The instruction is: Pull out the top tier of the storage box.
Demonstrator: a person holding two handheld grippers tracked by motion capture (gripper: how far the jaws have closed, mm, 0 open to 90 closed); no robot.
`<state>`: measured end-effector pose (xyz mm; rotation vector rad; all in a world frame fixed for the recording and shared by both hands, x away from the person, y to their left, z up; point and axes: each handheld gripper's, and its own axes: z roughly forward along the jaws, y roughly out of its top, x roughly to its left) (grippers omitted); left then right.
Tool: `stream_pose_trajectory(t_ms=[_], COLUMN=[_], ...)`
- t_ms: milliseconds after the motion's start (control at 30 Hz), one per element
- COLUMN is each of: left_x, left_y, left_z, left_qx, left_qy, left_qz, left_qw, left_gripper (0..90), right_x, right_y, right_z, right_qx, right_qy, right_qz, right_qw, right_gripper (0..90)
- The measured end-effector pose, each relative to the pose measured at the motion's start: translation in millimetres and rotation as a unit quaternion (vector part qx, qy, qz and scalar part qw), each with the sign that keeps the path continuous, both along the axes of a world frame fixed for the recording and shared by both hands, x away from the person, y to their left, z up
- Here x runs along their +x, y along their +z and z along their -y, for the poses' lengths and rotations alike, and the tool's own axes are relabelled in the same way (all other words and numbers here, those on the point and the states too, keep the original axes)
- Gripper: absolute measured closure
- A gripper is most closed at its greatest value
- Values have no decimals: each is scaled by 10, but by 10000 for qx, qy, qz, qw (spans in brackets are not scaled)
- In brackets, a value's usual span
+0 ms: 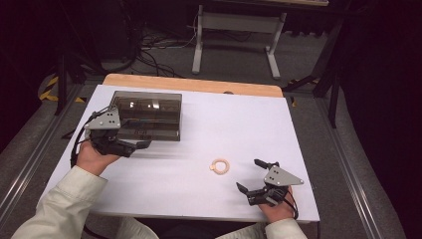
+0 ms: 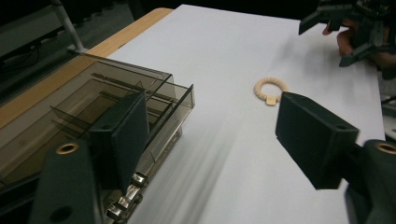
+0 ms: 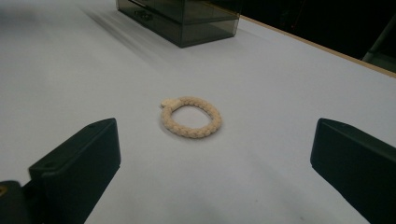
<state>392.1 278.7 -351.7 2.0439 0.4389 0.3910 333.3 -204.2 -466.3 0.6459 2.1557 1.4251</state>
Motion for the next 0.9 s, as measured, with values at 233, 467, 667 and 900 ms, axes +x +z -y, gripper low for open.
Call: stream_pose_trajectory(t_ms=[233, 467, 667, 900], left_x=[97, 217, 298, 393], left_y=[59, 97, 119, 128], left_z=[4, 34, 70, 136], left_qx=[497, 997, 1236, 1644], left_qy=[-72, -80, -128, -148], left_qz=[-44, -236, -314, -517], left_qw=[9987, 9947, 9918, 9849], left_gripper=[389, 423, 429, 450], right_x=[1, -1, 0, 4], right_y=[-2, -2, -2, -5], right_z=[-3, -5, -5, -9], right_qx=[1, -1, -1, -16], right_qy=[-4, 3, 11, 10], right_qz=[-6, -19, -20, -21], right_qw=[10000, 10000, 10000, 10000], right_gripper=[22, 22, 22, 23])
